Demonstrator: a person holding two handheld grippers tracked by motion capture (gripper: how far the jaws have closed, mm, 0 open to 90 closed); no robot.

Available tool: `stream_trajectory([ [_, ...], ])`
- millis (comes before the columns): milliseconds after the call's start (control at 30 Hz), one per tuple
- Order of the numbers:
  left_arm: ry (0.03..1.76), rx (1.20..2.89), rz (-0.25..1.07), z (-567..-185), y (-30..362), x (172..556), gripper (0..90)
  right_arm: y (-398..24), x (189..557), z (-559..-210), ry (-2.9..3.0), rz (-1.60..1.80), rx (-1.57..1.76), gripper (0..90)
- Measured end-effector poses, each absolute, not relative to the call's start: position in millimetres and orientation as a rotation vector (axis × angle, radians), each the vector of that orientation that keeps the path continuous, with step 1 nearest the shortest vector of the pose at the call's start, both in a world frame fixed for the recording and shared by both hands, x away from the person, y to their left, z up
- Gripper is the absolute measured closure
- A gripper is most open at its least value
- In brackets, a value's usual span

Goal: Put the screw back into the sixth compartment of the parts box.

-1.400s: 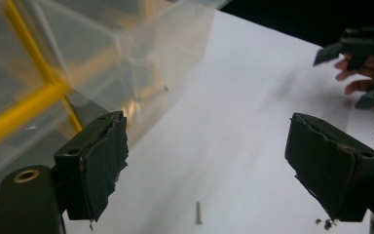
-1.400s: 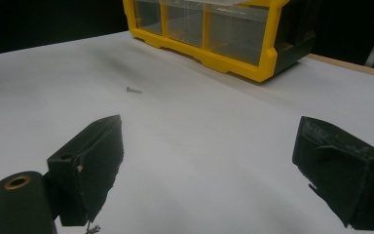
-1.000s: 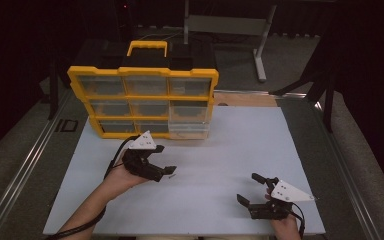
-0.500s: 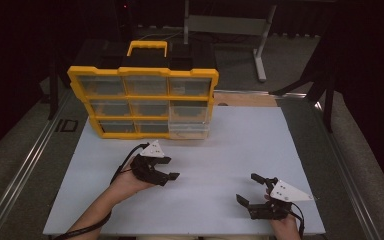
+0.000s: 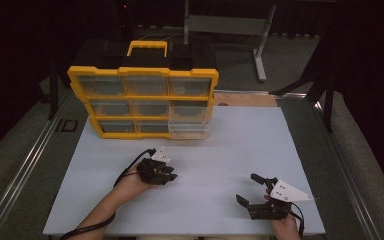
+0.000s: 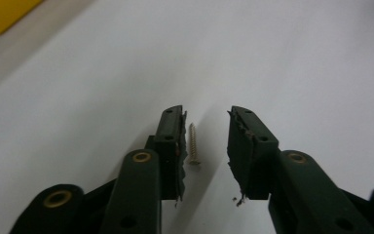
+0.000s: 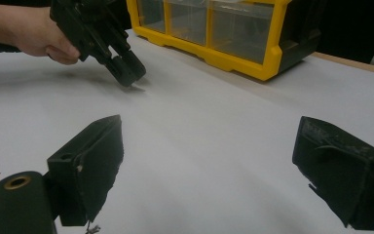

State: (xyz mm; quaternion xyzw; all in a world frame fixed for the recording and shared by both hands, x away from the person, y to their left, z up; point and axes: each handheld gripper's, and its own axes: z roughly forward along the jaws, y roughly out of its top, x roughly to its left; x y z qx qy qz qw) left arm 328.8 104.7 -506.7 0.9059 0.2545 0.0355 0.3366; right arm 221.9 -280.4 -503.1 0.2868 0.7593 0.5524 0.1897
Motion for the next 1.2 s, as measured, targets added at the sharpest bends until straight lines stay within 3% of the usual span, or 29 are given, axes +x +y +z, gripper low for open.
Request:
stream_trajectory([
  [333,0.649,2.396,0.104,-514.2,101.7,330.4,87.0,-281.0,221.8,-502.9,2.132,1.554,0.810,11.3],
  [667,0.632,2.381,0.107,-510.0,102.4,327.5,88.6,-281.3,222.1,-503.0,2.130,1.557,0.811,11.3],
  [1200,0.600,2.319,0.114,-459.9,110.9,320.3,88.7,-280.7,222.5,-503.2,2.131,1.560,0.811,11.3],
])
